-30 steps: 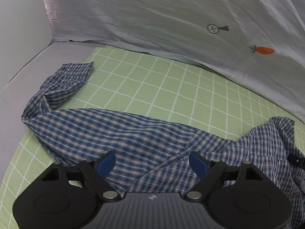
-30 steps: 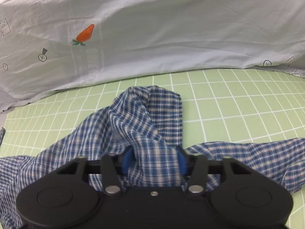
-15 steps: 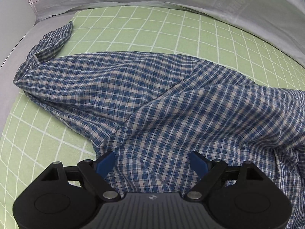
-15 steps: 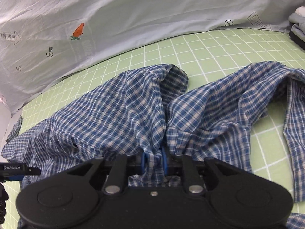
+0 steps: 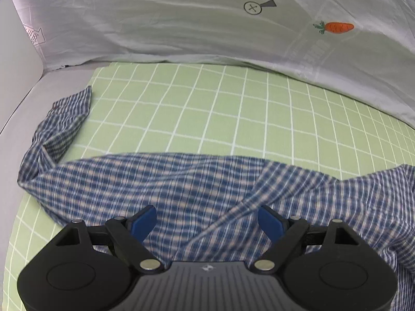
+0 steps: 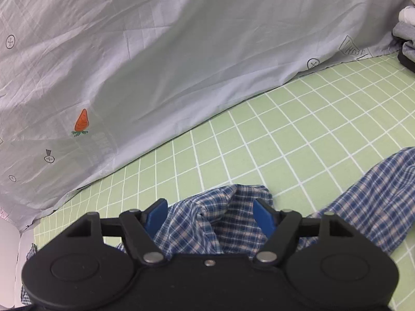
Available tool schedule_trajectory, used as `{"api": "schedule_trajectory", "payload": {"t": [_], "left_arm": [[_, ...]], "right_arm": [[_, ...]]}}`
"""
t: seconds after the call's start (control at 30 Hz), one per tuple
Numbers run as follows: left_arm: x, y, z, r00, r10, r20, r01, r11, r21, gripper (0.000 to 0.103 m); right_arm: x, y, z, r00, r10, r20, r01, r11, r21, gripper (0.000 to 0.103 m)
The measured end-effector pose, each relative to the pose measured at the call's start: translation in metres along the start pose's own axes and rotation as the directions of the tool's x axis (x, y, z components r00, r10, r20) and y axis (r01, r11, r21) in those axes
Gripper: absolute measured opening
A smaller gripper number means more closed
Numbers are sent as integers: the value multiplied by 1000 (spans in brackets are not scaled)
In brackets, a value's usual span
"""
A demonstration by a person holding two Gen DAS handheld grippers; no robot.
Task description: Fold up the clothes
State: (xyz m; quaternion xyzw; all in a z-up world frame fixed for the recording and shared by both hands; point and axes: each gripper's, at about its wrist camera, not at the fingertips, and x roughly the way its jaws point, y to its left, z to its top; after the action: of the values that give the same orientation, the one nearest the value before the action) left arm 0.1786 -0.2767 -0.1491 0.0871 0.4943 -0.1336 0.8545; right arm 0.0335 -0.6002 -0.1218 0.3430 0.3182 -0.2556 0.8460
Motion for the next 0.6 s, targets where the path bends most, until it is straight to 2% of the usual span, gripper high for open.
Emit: {"api": "schedule_trajectory", "payload": {"t": [0.07,0.13,0.23,0.37,0.5,0.6], "left_arm": [[3,-4,14,1000,-20,19,20,1000,12,85],[6,-10,26,998,-48,31,47,999,27,84],[11,-22,34,995,-93,37,90,993,75,81],[24,-41,35,992,-124,26,118,982,148,80],[40,-58,31,986,-169,-9,167,956,240,80],[46,-67,26,978,-204,-34,205,933,297,81]], "right_arm": [[8,-1,-3,999,10,-32,-10,1000,17,52],[12,-5,-11,998,11,-57,-9,999,39,21],[5,-15,-30,998,-16,-68,20,998,57,16],[-10,-33,-55,996,-46,-81,54,994,91,15],[-17,-44,-68,996,-42,-77,48,996,78,11],[-17,-46,-67,997,-20,-75,27,995,92,12]]}}
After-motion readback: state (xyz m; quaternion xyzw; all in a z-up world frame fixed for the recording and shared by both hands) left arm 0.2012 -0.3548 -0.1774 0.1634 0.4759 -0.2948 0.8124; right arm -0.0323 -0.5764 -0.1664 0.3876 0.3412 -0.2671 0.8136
